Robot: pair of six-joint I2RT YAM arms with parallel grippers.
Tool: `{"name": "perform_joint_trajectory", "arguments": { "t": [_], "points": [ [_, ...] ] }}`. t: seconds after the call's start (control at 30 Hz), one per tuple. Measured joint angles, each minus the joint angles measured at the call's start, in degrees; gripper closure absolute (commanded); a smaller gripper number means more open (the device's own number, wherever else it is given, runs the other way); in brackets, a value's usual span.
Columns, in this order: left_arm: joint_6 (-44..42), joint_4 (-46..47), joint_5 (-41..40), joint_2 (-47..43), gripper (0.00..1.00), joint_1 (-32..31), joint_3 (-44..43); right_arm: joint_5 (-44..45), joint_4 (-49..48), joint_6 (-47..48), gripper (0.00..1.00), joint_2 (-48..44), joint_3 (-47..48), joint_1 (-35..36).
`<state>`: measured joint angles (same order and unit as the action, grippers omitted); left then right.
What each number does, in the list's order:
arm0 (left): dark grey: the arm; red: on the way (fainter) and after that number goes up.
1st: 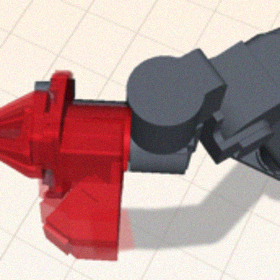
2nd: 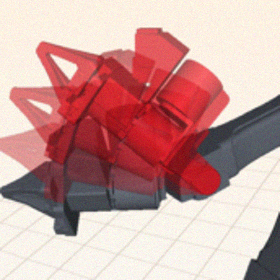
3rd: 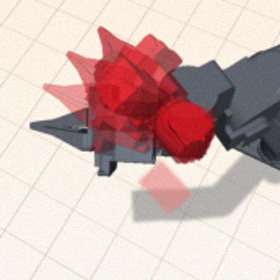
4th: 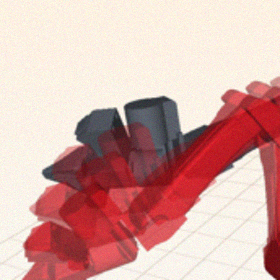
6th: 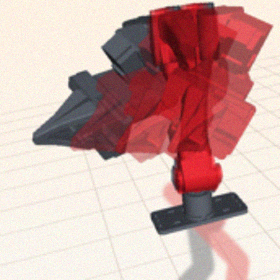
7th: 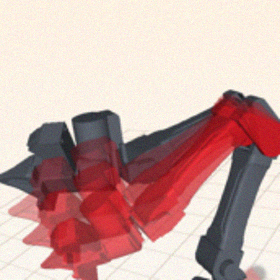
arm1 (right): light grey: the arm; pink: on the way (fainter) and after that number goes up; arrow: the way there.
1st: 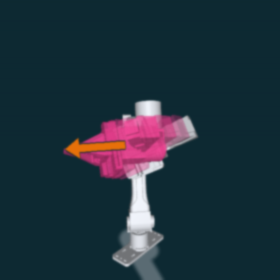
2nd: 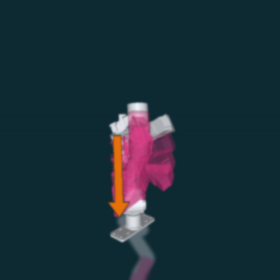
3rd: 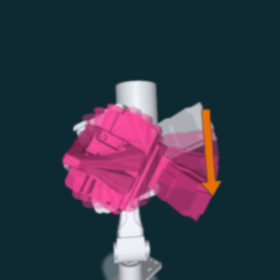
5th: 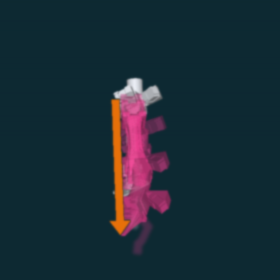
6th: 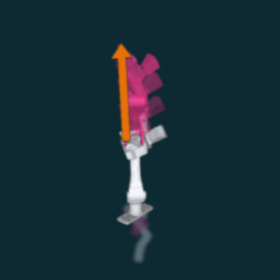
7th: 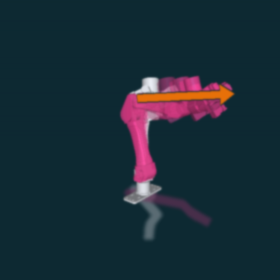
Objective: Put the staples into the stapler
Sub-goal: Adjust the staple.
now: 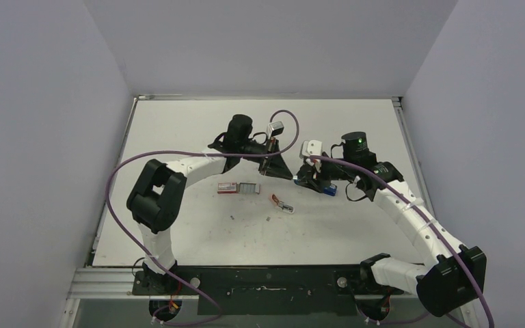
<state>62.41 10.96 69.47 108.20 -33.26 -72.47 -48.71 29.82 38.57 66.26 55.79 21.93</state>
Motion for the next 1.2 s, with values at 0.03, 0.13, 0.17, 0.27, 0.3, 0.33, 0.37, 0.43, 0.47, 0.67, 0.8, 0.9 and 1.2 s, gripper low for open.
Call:
{"name": "perform_joint_trajectory", "arguments": {
  "t": [0.03, 0.13, 0.17, 0.27, 0.3, 0.33, 0.37, 0.43, 0.47, 0.67, 0.8, 0.9, 1.2],
  "points": [
    [0.2, 0.2, 0.1, 0.0, 1.00, -0.1, 0.0, -0.2, 0.0, 0.0, 0.58, 0.0, 0.2, 0.2],
    [2.0, 2.8, 0.5, 0.0, 1.00, -0.3, 0.5, -0.5, 0.0, 0.2, 0.61, 0.0, 0.5, 0.7],
    [3.2, 4.2, 0.8, 0.0, 1.00, -0.4, 0.9, -0.6, 0.1, 0.3, 0.62, 0.0, 0.5, 0.9],
    [6.5, 9.1, 1.4, 0.0, 1.00, -0.5, 2.3, -0.8, 0.3, 0.6, 0.66, 0.0, 0.5, 1.3],
    [7.8, 10.4, 1.6, 0.0, 1.00, -0.5, 2.6, -0.8, 0.3, 0.7, 0.67, 0.0, 0.5, 1.4],
    [8.3, 11.3, 1.6, 0.0, 1.00, -0.5, 2.8, -0.9, 0.3, 0.8, 0.68, 0.0, 0.5, 1.4],
    [9.1, 12.2, 1.7, 0.0, 1.00, -0.5, 2.8, -0.9, 0.3, 0.9, 0.69, 0.0, 0.5, 1.4],
    [10.1, 13.8, 1.8, 0.0, 1.00, -0.6, 2.8, -0.9, 0.4, 0.9, 0.70, 0.0, 0.5, 1.4],
    [10.6, 14.6, 1.9, 0.0, 1.00, -0.6, 2.8, -0.9, 0.4, 0.9, 0.70, 0.0, 0.5, 1.4],
    [12.6, 17.5, 2.2, 0.0, 1.00, -0.6, 3.4, -1.1, 0.8, 0.9, 0.69, 0.0, 0.9, 1.4],
    [13.6, 18.9, 2.6, 0.1, 1.00, -0.6, 3.7, -1.9, 0.9, 0.9, 0.69, -0.2, 1.4, 1.4],
    [15.0, 21.0, 2.9, 0.3, 1.00, -0.6, 3.9, -2.6, 1.2, 0.9, 0.71, -0.7, 1.5, 1.2],
    [18.2, 25.8, 3.4, 0.5, 1.00, -0.6, 5.2, -3.7, 2.1, 1.0, 0.75, -1.9, 2.8, 0.6]
  ]
}}
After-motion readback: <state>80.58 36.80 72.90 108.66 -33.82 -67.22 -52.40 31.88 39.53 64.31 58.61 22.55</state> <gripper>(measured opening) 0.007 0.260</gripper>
